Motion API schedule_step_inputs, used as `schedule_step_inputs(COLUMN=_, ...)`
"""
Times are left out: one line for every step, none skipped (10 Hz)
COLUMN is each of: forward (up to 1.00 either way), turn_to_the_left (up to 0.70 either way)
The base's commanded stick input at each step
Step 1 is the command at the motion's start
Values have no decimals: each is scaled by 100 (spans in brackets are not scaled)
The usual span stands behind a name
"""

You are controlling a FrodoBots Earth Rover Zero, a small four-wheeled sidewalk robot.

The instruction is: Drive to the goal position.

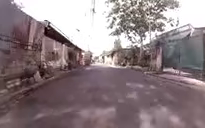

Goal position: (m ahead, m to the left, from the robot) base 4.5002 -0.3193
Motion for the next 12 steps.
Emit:
schedule_step_inputs(forward=85, turn_to_the_left=0)
schedule_step_inputs(forward=85, turn_to_the_left=0)
schedule_step_inputs(forward=85, turn_to_the_left=0)
schedule_step_inputs(forward=85, turn_to_the_left=-9)
schedule_step_inputs(forward=85, turn_to_the_left=0)
schedule_step_inputs(forward=85, turn_to_the_left=0)
schedule_step_inputs(forward=85, turn_to_the_left=0)
schedule_step_inputs(forward=85, turn_to_the_left=0)
schedule_step_inputs(forward=85, turn_to_the_left=0)
schedule_step_inputs(forward=85, turn_to_the_left=11)
schedule_step_inputs(forward=85, turn_to_the_left=25)
schedule_step_inputs(forward=85, turn_to_the_left=26)
